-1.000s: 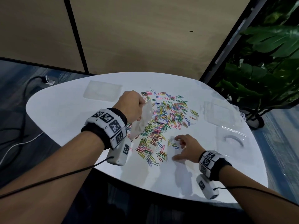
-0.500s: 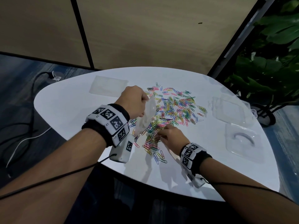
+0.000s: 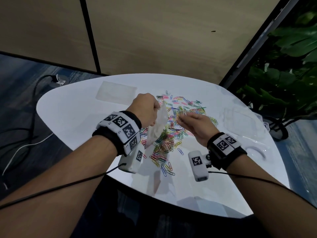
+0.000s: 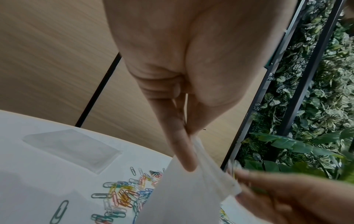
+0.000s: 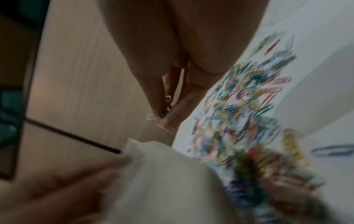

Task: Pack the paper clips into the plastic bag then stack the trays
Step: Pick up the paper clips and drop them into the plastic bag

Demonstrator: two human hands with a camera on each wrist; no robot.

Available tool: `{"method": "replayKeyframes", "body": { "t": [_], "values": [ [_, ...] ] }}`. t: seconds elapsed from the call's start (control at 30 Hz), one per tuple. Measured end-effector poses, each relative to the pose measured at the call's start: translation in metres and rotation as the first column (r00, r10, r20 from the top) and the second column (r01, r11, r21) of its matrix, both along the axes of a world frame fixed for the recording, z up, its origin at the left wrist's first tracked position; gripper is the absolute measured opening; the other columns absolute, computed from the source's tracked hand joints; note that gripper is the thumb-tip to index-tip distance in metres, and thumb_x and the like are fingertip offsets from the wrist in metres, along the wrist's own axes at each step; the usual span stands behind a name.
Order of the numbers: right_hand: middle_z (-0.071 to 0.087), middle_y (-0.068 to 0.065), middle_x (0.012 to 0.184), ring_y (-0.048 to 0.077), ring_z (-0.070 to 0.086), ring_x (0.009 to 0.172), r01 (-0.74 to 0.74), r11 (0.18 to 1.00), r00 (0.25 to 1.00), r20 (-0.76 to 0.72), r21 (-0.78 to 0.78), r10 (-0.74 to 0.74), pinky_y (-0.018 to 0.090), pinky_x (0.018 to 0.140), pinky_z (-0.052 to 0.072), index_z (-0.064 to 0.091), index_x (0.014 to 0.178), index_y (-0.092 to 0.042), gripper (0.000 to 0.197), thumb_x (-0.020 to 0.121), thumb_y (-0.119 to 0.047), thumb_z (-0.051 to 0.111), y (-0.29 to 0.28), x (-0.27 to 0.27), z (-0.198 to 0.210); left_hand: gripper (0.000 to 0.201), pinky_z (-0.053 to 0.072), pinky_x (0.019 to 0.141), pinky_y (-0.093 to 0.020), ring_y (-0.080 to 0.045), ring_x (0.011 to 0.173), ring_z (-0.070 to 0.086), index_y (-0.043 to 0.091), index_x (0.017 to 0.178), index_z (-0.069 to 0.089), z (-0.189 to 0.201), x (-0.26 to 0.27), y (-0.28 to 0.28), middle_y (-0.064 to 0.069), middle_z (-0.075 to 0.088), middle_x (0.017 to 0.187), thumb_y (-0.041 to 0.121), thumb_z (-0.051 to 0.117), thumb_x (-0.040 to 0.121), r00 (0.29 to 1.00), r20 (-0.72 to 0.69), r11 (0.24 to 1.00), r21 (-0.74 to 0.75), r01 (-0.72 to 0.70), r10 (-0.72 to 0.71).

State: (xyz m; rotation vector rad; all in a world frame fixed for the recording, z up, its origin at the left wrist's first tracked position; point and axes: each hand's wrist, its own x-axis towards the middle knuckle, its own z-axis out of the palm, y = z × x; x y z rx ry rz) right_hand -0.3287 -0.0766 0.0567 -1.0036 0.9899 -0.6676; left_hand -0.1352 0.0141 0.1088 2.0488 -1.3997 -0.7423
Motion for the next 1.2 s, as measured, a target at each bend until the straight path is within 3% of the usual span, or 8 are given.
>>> {"method": "replayKeyframes", "body": {
  "t": [0.13,0.33,0.47,0.6,0.8,0.9,1.0,1.2],
  "values": [
    [0.071,0.013,0.096,0.018,0.07,0.093,-0.123,0.992,0.979,0.164,-0.016,0.124,0.023,0.087,0.056,0.065,0.107,0.009,0.019,0.092,-0.002,0.061,0.018,0.018,0.033,0.028,0.065,0.066,-0.038,-0.024,0.064,0.076,0.002,0.115,0.073,0.0,-0.006,-0.002,-0.016,0.073,0.102,0.002,0.05,0.1,1.0,-0.006,1.0,-0.017,0.023,-0.023],
    [0.074,0.006,0.082,0.017,0.072,0.075,-0.276,0.848,0.888,-0.457,-0.453,0.045,0.028,0.076,0.058,0.075,0.1,-0.007,0.019,0.082,0.0,0.071,0.035,0.032,0.021,0.028,0.064,0.066,-0.033,-0.022,0.063,0.075,0.004,0.12,0.07,0.001,-0.015,-0.002,-0.015,0.072,0.098,0.003,0.05,0.1,0.999,-0.042,0.999,-0.032,0.015,-0.016],
    [0.075,0.007,0.072,0.011,0.071,0.06,-0.355,0.703,0.829,-0.556,-0.616,-0.068,0.019,0.065,0.058,0.077,0.096,-0.009,0.015,0.085,-0.006,0.067,0.036,0.036,0.017,0.028,0.059,0.058,-0.02,-0.017,0.062,0.075,0.005,0.119,0.07,-0.001,-0.018,-0.002,-0.012,0.075,0.085,0.003,0.05,0.1,0.998,-0.051,0.999,-0.025,0.039,-0.04],
    [0.076,0.004,0.102,0.012,0.071,0.089,-0.543,0.609,0.728,-0.685,-0.579,-0.002,0.027,0.085,0.057,0.075,0.11,-0.013,0.033,0.084,0.001,0.059,0.034,0.037,0.017,0.026,0.058,0.058,-0.019,-0.015,0.059,0.074,0.004,0.112,0.073,-0.003,-0.017,-0.002,-0.011,0.074,0.076,0.002,0.05,0.099,0.998,-0.045,0.999,-0.017,0.043,-0.044],
    [0.074,0.005,0.087,0.019,0.073,0.077,-0.23,0.76,0.915,-0.401,-0.608,-0.044,0.039,0.062,0.063,0.074,0.098,-0.011,0.019,0.082,-0.001,0.071,0.022,0.008,0.021,0.029,0.065,0.068,-0.038,-0.023,0.063,0.076,0.001,0.117,0.072,0.001,-0.005,0.001,-0.015,0.074,0.108,0.002,0.049,0.099,1.0,-0.015,0.998,-0.055,-0.01,0.009],
    [0.065,0.006,0.099,0.023,0.071,0.066,-0.512,0.83,0.601,-0.783,-0.222,0.161,0.037,0.058,0.062,0.056,0.118,-0.017,0.059,0.069,-0.027,0.088,0.027,-0.017,-0.006,0.03,0.065,0.07,-0.039,-0.028,0.065,0.076,-0.002,0.114,0.073,0.003,0.005,0.003,-0.016,0.074,0.103,0.002,0.047,0.099,0.999,-0.001,0.998,-0.048,-0.035,0.035],
    [0.047,0.009,0.121,0.024,0.068,0.08,-0.706,0.707,0.255,-0.915,0.045,0.313,0.035,0.068,0.06,0.036,0.134,-0.025,0.095,0.059,-0.04,0.092,0.054,-0.024,-0.039,0.029,0.063,0.07,-0.034,-0.028,0.067,0.076,-0.002,0.116,0.071,0.004,0.01,0.005,-0.012,0.069,0.084,0.002,0.047,0.1,0.999,0.007,0.999,-0.025,-0.045,0.046],
    [0.029,0.008,0.134,0.029,0.056,0.109,-0.808,0.567,0.295,-0.943,-0.161,0.153,0.037,0.098,0.05,0.03,0.143,-0.026,0.091,0.07,-0.027,0.084,0.089,0.004,-0.076,0.03,0.056,0.055,-0.023,-0.027,0.07,0.076,0.0,0.124,0.068,0.005,0.017,0.01,-0.013,0.07,0.087,0.002,0.048,0.101,0.998,0.01,0.998,-0.003,-0.06,0.06]
  ]
}}
